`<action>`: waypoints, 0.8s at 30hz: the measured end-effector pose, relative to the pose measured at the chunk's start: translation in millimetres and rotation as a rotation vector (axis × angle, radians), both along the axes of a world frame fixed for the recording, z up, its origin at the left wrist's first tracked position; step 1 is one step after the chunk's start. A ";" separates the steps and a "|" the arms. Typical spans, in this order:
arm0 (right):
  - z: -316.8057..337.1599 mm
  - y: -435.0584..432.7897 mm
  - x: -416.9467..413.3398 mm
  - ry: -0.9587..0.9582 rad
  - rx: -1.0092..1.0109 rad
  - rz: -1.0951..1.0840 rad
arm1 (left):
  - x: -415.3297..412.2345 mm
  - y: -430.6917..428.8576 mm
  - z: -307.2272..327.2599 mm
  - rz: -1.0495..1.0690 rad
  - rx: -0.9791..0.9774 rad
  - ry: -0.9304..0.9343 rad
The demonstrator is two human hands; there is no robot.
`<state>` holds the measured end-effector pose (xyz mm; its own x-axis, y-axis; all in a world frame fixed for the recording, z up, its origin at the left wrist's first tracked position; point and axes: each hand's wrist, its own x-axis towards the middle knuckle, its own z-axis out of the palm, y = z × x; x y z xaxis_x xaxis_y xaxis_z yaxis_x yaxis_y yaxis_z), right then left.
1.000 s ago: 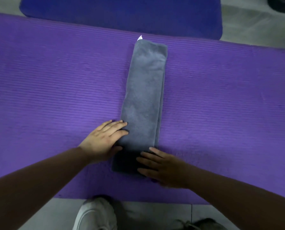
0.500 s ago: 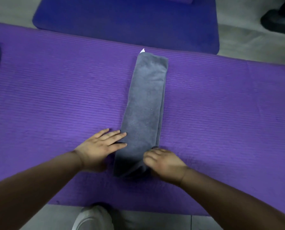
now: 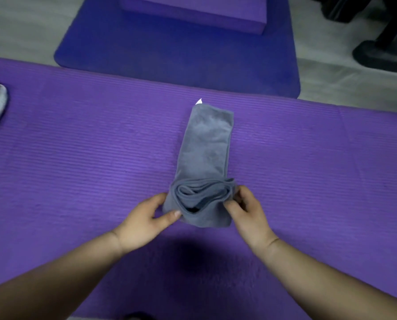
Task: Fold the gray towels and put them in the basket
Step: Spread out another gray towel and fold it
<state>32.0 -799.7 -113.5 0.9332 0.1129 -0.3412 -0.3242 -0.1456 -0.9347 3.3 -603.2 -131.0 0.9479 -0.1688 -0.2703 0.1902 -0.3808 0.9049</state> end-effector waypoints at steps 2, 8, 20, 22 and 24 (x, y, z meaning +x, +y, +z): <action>1.5 3.2 12.6 0.049 0.052 0.029 | 12.5 -0.8 -7.6 0.078 -0.066 0.087; -6.4 6.5 36.2 0.106 -0.077 0.203 | 55.7 -1.9 -10.5 0.169 0.006 0.081; -37.5 30.4 45.1 0.317 -0.218 -0.273 | 84.7 -21.8 -9.5 0.117 0.075 0.132; -35.8 27.0 38.1 0.373 -0.408 -0.189 | 83.2 -20.1 -15.3 0.063 0.118 0.149; -34.5 18.1 31.9 0.349 -0.615 -0.062 | 77.8 -18.2 -16.7 0.014 0.221 0.124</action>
<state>63.9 -781.7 -148.0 0.7561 -0.2462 -0.6064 -0.6149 -0.5847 -0.5292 81.1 -621.4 -147.7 0.9070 -0.0795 -0.4137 0.3016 -0.5630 0.7695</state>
